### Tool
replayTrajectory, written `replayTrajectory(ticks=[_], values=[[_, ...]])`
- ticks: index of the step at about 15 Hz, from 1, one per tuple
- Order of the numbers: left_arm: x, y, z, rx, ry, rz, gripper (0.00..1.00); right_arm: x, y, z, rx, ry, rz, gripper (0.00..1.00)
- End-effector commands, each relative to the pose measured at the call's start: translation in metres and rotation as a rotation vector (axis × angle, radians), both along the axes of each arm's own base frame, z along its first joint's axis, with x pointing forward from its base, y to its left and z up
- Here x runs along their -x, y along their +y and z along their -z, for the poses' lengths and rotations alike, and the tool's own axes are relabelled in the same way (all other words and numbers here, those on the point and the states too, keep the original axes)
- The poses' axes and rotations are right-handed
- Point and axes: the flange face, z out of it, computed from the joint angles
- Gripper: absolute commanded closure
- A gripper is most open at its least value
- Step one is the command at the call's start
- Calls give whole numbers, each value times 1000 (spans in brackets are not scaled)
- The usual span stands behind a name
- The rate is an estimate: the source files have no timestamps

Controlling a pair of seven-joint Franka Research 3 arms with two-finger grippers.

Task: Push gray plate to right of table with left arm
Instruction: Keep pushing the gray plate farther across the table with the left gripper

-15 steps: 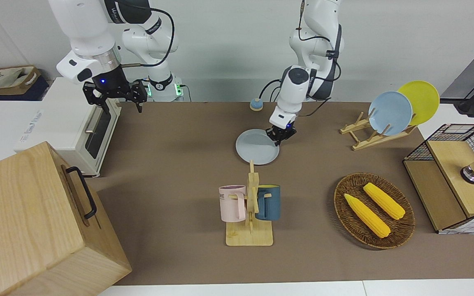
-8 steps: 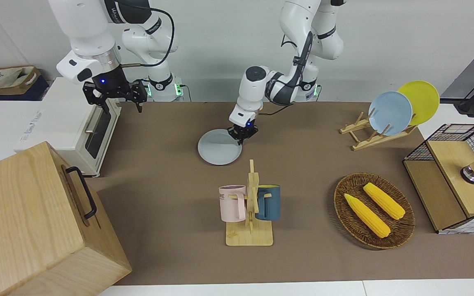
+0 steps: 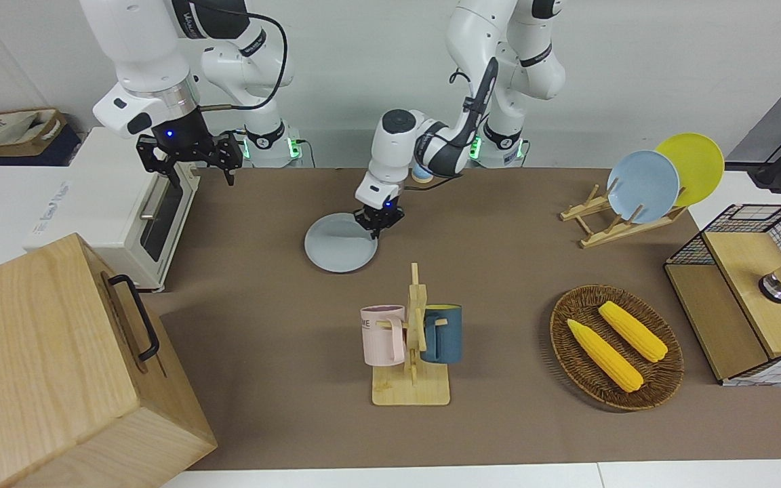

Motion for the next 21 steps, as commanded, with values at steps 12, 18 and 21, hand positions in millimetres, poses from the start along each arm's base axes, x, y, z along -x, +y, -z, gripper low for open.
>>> replayTrajectory(ticks=[12, 18, 21], values=[[-14, -10, -6, -1, -7, -22, 13, 3, 0, -3, -6, 4, 4, 17], [-33, 31, -58, -53, 10, -5, 11, 3, 0, -3, -6, 4, 4, 17], [-44, 69, -84, -96, 38, 43, 9, 3, 0, -3, -6, 4, 4, 17]])
